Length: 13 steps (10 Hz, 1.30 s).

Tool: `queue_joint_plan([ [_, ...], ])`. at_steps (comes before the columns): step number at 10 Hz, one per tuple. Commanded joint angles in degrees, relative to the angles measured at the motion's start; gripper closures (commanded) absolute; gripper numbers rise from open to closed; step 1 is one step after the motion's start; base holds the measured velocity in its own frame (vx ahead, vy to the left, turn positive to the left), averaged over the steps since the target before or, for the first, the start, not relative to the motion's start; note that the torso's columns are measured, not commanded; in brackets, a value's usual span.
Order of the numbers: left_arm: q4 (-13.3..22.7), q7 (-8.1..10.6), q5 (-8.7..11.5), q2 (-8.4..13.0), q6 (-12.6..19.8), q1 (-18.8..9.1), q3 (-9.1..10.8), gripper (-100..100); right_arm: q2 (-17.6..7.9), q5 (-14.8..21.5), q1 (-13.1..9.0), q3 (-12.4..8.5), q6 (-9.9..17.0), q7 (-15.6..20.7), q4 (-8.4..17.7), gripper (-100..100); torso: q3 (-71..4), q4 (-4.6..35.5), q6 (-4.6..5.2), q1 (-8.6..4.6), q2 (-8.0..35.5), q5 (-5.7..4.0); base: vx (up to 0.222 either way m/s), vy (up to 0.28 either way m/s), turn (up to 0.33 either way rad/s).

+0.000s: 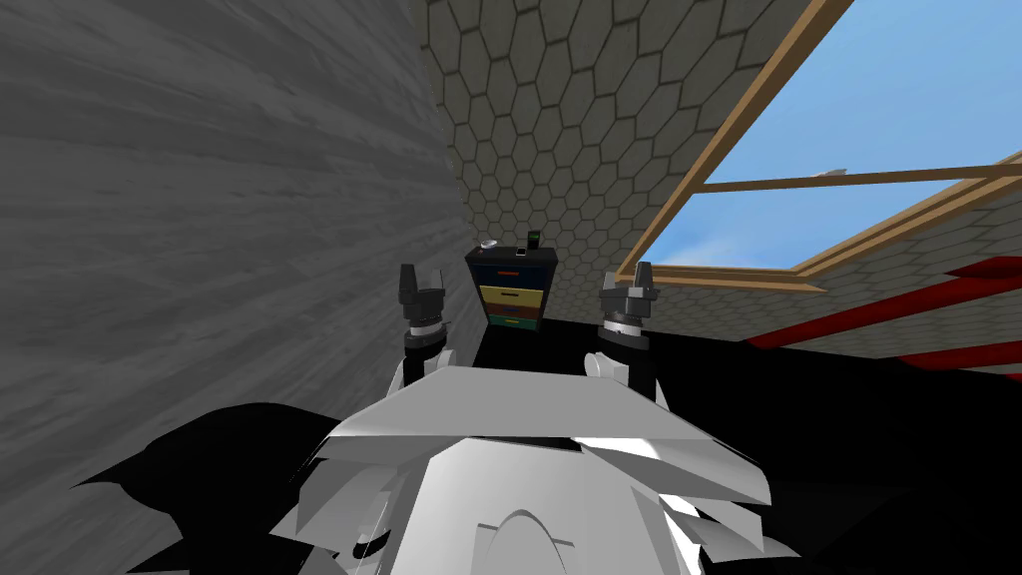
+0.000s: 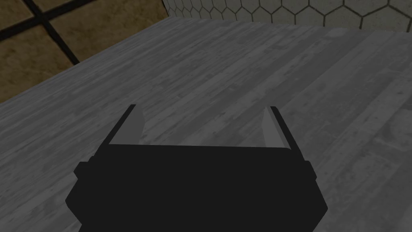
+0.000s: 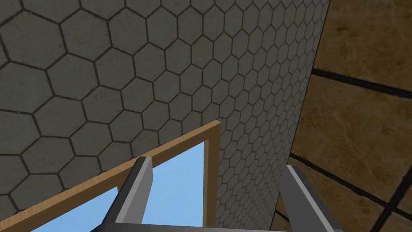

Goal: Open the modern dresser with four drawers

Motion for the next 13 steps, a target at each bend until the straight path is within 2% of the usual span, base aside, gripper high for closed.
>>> queue_joint_plan([
  [1, 0.0, 0.0, 0.0, 0.0, 0.0, 0.0, 0.0, 0, 0.0, 0.0, 0.0, 0.0, 0.0, 0.0, 0.0, 0, -4.7, 2.3, 0.0, 0.0, 2.3, 0.0, 0.0, 0.0, 0.0],
  [9, 0.0, 0.0, 0.0, 0.0, 0.0, 0.0, 0.0, 0, 0.0, 0.0, 0.0, 0.0, 0.0, 0.0, 0.0, 0, -70.7, 35.4, 0.0, 0.0, 35.4, 0.0, 0.0, 0.0, 0.0],
  [10, 0.2, 0.0, 0.0, 1.9, 0.7, -0.2, -0.01, -100, 0.0, 0.0, 0.0, 0.0, 0.0, 0.0, 0.0, 0, -79.2, 39.6, 0.0, 0.0, 39.6, 0.0, 0.022, -0.002, -0.016],
  [11, 0.4, 0.01, -0.1, 3.2, 1.4, -0.4, -0.03, -100, 0.0, 0.0, 0.0, 0.0, 0.0, 0.0, 0.0, 0, -83.2, 41.5, 0.0, 0.0, 41.5, 0.0, 0.038, -0.003, -0.025],
  [13, 1.1, 0.03, -0.3, 5.7, 4.4, -1.3, -0.09, -100, 0.0, 0.0, 0.0, 0.0, 0.0, 0.0, 0.0, 0, -84.6, 42.2, 0.0, -0.02, 42.1, 0.0, 0.066, -0.01, -0.048],
])
